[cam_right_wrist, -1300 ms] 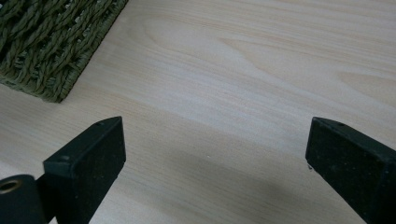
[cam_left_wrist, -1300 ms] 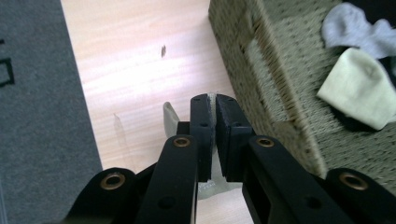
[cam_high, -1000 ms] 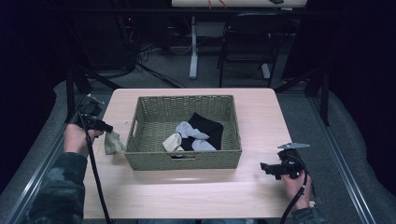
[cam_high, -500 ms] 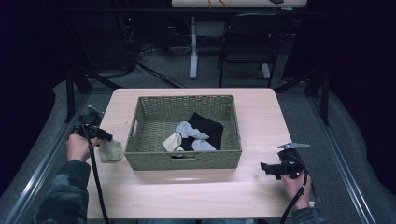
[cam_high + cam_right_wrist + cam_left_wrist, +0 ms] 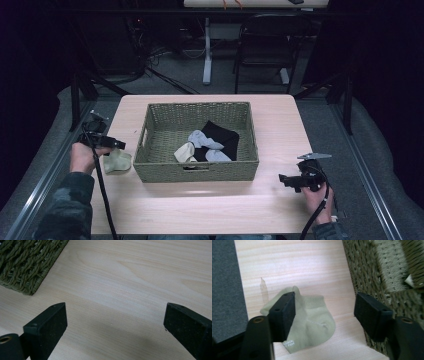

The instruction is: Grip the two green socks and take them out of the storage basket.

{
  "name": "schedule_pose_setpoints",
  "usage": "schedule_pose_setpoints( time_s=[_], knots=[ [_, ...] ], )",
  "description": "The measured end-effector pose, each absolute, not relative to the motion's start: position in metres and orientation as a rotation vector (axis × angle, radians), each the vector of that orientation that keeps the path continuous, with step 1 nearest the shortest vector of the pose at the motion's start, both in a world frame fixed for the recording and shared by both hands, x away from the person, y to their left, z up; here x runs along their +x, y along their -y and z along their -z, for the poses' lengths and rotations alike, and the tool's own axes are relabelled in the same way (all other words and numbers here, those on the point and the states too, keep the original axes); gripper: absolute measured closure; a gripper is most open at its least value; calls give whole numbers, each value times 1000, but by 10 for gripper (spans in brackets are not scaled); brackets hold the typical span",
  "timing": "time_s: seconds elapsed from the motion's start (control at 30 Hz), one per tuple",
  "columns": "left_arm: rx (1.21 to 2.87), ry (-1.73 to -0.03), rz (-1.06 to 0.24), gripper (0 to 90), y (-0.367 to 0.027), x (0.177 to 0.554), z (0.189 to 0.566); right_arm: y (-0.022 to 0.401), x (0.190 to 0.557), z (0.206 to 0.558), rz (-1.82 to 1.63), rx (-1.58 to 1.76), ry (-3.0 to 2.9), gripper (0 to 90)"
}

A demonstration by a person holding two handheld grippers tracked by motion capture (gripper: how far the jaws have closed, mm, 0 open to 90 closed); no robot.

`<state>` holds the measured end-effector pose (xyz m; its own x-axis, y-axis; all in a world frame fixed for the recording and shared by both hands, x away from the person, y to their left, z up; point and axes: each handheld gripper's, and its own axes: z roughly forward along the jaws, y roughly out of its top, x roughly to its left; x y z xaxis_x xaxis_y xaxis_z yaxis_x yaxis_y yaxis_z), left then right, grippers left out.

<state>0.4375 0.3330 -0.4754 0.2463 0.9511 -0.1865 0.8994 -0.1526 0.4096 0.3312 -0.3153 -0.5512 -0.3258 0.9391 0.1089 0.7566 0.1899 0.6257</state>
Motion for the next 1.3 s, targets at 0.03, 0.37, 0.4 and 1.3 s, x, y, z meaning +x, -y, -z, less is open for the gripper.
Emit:
schedule_pose_setpoints(
  time_s=[0.03,0.37,0.4,1.3],
  knots=[
    [2091,-1678,-170,290,-332,437,472,315,331,551,-866,1609,-2171,44],
    [2088,-1574,-271,187,-307,438,423,315,331,551,-870,1608,-2172,44],
    [2093,-1559,-280,182,-302,439,418,315,331,551,-870,1609,-2171,44],
    [2260,-1303,-253,126,-176,472,415,317,331,550,-874,1608,-2172,45]
  ],
)
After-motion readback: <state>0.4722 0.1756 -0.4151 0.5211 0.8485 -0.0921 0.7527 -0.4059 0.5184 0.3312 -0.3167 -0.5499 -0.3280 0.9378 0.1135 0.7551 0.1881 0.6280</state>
